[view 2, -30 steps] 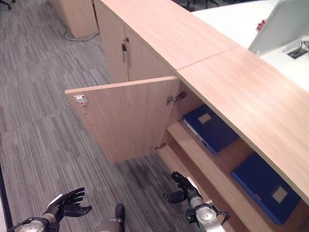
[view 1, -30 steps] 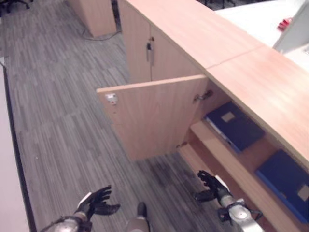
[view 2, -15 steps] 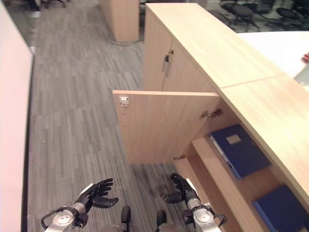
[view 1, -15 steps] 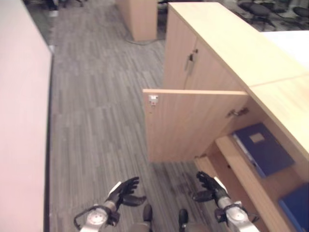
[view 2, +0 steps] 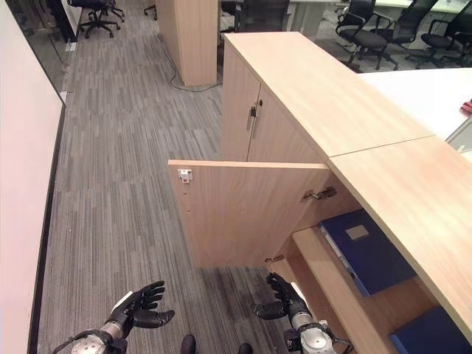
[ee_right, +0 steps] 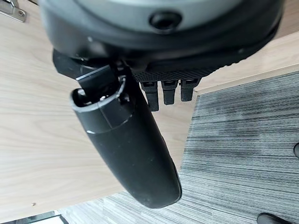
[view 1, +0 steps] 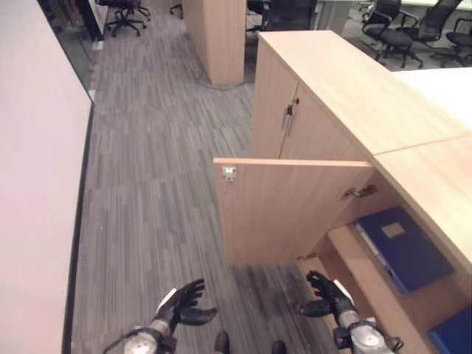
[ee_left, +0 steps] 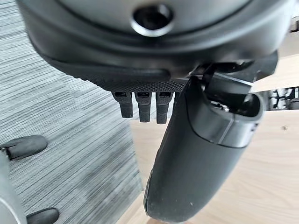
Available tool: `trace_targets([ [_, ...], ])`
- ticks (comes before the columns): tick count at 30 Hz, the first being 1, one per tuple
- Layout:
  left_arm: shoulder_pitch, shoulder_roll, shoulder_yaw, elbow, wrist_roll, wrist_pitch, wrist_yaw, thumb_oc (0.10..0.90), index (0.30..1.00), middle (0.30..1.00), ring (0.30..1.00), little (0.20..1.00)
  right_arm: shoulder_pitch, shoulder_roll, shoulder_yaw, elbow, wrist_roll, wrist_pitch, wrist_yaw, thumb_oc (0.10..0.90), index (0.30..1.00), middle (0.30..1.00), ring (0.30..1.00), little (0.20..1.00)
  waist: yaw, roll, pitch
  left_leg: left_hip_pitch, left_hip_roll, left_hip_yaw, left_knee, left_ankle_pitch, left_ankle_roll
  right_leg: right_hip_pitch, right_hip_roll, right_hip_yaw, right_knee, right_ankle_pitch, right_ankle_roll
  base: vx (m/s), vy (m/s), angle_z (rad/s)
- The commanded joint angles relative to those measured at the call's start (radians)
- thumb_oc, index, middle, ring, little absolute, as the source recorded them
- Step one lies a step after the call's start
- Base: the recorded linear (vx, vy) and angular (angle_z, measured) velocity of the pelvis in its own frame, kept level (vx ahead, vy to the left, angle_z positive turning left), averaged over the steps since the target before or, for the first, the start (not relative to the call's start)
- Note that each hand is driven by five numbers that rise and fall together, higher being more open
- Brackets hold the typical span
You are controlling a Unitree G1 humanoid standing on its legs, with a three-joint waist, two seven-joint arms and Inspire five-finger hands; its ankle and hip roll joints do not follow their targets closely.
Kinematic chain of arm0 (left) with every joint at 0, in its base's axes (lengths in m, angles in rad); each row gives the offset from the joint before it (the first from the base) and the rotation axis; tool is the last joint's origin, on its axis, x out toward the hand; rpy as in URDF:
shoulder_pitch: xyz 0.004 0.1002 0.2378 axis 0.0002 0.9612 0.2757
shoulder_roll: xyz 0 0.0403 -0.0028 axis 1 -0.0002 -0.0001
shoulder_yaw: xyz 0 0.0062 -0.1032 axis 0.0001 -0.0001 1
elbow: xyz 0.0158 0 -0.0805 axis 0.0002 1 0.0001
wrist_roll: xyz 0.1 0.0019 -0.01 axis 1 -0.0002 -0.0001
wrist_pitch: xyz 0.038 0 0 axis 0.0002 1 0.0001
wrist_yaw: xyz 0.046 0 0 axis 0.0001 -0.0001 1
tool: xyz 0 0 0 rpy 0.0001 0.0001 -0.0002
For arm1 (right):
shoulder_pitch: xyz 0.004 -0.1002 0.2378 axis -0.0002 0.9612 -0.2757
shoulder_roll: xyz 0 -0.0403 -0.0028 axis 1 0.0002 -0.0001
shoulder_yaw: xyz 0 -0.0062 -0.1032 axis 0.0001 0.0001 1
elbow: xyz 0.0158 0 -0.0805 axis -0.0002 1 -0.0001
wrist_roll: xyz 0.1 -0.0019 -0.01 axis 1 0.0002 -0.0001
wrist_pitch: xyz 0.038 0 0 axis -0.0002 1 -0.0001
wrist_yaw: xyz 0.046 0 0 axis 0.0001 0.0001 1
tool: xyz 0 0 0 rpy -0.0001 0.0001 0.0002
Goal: Put the empty folder in the office cabinet
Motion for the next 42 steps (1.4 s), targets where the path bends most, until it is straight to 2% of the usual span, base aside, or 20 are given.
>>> trace_targets([
  [1, -0.067, 0.003, 0.005, -0.024, -0.005, -0.073, 0.011, 0.8, 0.9, 0.9, 0.9, 0.9, -0.028, -0.049, -0.015, -0.058, 0.006, -0.073, 0.001, 0.8, 0.9, 0.9, 0.9, 0.9, 0.023, 0.033, -0.024, 0.058, 0.028, -0.013, -0.001, -0.09, -0.054, 0.049, -0.05, -0.038, 0.029, -0.072, 0.097, 0.0, 0.0, 0.0],
  [10, -0.08, 0.001, 0.04, -0.112, -0.055, -0.074, 0.038, 0.8, 0.9, 0.9, 0.9, 0.9, -0.015, -0.049, -0.018, -0.064, 0.0, -0.065, -0.002, 0.8, 0.9, 0.9, 0.9, 0.9, 0.006, 0.045, -0.032, 0.081, 0.035, -0.009, 0.0, -0.1, -0.056, 0.056, -0.049, -0.028, 0.037, -0.079, 0.092, 0.03, -0.012, -0.01],
  [16, -0.161, 0.026, 0.09, -0.119, -0.1, -0.086, 0.076, 0.8, 0.9, 0.9, 0.9, 0.9, -0.018, -0.055, -0.005, -0.073, -0.007, -0.059, 0.004, 0.8, 0.9, 0.9, 0.9, 0.9, -0.016, 0.052, -0.039, 0.099, 0.039, 0.008, 0.0, -0.106, -0.058, 0.055, -0.048, -0.013, 0.051, -0.084, 0.091, 0.04, 0.007, -0.11],
  [22, -0.27, 0.114, 0.135, -0.101, -0.15, -0.1, 0.102, 0.8, 0.9, 0.9, 0.9, 0.9, -0.024, -0.077, 0.023, -0.086, -0.019, -0.06, 0.018, 0.8, 0.9, 0.9, 0.9, 0.9, -0.042, 0.057, -0.048, 0.117, 0.045, 0.036, -0.002, -0.113, -0.06, 0.049, -0.047, 0.012, 0.058, -0.082, 0.095, 0.05, 0.022, -0.17],
  [23, -0.342, 0.175, 0.16, -0.081, -0.194, -0.1, 0.108, 0.8, 0.9, 0.9, 0.9, 0.9, -0.024, -0.087, 0.033, -0.096, -0.021, -0.059, 0.026, 0.8, 0.9, 0.9, 0.9, 0.9, -0.059, 0.059, -0.052, 0.122, 0.047, 0.052, -0.002, -0.116, -0.063, 0.044, -0.046, 0.025, 0.061, -0.078, 0.099, 0.06, 0.047, -0.19],
  [27, -0.438, 0.242, 0.17, -0.025, -0.225, -0.1, 0.107, 0.8, 0.9, 0.9, 0.9, 0.9, -0.022, -0.105, 0.048, -0.106, -0.023, -0.058, 0.044, 0.8, 0.9, 0.9, 0.9, 0.9, -0.082, 0.058, -0.058, 0.129, 0.051, 0.072, -0.002, -0.121, -0.064, 0.036, -0.045, 0.042, 0.067, -0.075, 0.104, 0.03, 0.027, -0.12],
  [34, -0.607, 0.316, 0.15, 0.084, -0.242, -0.093, 0.113, 0.8, 0.9, 0.9, 0.9, 0.9, -0.023, -0.127, 0.063, -0.127, -0.015, -0.055, 0.071, 0.8, 0.9, 0.9, 0.9, 0.9, -0.116, 0.049, -0.064, 0.135, 0.06, 0.106, -0.002, -0.125, -0.067, 0.017, -0.041, 0.069, 0.074, -0.065, 0.117, 0.01, 0.024, -0.17],
  [42, -0.724, 0.368, 0.127, 0.152, -0.257, -0.088, 0.11, 0.8, 0.9, 0.9, 0.9, 0.9, -0.026, -0.137, 0.072, -0.104, -0.01, -0.052, 0.082, 0.8, 0.9, 0.9, 0.9, 0.9, -0.137, 0.039, -0.067, 0.145, 0.065, 0.137, -0.002, -0.132, -0.069, 0.003, -0.038, 0.093, 0.079, -0.054, 0.131, 0.01, 0.026, -0.17],
])
